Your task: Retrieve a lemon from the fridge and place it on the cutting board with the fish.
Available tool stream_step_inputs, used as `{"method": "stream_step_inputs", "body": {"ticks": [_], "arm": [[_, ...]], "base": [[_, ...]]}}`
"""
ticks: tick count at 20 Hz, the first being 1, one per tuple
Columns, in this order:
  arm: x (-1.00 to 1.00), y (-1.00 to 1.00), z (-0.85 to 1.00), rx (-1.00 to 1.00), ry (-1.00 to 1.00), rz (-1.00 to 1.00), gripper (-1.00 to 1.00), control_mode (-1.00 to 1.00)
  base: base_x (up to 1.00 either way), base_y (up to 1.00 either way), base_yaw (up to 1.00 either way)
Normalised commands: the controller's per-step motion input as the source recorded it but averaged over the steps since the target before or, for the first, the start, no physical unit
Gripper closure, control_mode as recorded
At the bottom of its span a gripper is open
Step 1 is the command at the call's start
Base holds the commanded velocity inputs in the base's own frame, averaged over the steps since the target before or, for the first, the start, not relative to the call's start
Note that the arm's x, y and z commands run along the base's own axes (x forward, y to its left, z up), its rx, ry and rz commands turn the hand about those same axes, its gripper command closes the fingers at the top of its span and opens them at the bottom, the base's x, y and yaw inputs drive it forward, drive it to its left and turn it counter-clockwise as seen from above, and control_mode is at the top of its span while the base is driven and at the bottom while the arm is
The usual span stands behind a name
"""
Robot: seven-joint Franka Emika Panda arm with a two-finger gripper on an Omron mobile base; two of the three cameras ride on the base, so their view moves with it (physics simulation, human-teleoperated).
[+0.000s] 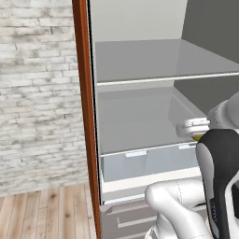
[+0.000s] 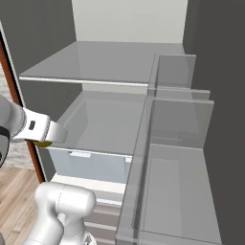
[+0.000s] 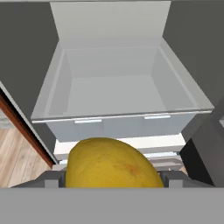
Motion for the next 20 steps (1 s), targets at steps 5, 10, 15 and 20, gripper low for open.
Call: {"method": "stream_step_inputs", "body": {"ticks": [5,10,15,20], "arm": [[-0.04,0.0,0.0,0.0,0.0,0.0,1.0,1.0],[0.0,0.0,0.0,0.0,0.0,0.0,1.0,1.0],[0.0,0.0,0.0,0.0,0.0,0.0,1.0,1.0],[0.0,0.0,0.0,0.0,0.0,0.0,1.0,1.0]], "base": [[-0.43,0.0,-0.08],[-0.93,0.25,-0.26],[-0.85,0.34,-0.37],[-0.78,0.18,-0.52]]}}
